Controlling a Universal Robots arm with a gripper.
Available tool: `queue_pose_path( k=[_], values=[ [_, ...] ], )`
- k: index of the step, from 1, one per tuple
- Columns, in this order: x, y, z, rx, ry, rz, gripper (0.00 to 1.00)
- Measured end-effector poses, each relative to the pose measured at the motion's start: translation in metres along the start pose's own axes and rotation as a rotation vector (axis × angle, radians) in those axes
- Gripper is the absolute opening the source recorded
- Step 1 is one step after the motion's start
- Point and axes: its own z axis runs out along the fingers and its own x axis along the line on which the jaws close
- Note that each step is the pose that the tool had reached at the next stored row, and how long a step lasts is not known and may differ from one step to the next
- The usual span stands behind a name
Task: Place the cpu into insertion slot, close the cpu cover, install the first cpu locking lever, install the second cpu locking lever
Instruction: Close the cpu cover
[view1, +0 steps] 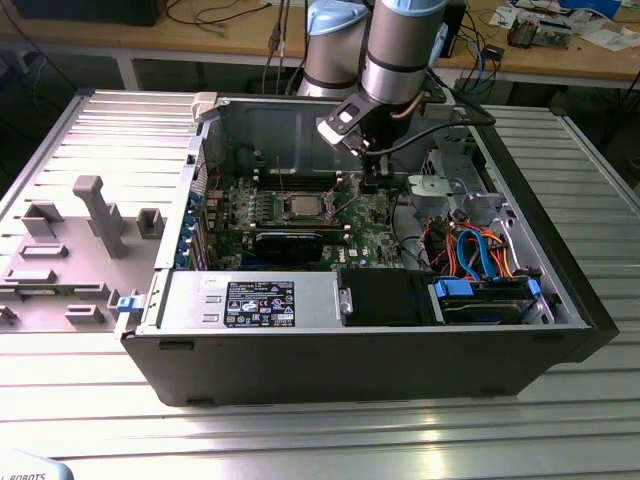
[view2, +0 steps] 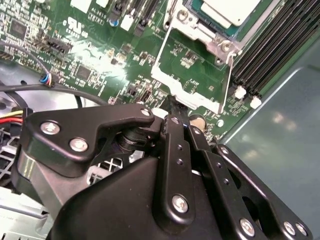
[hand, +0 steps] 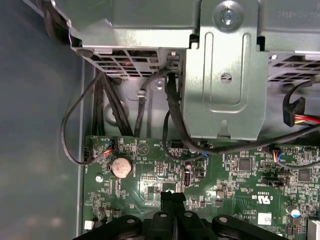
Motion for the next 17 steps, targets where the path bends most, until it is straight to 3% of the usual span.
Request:
queue_pose_path(
  k=[13, 17],
  values=[
    [0.0008, -0.0174, -0.0049, 0.0, -0.0001, 0.0, 0.11],
    [0.0009, -0.0185, -0.0049, 0.0, 0.0, 0.0, 0.11]
  ],
)
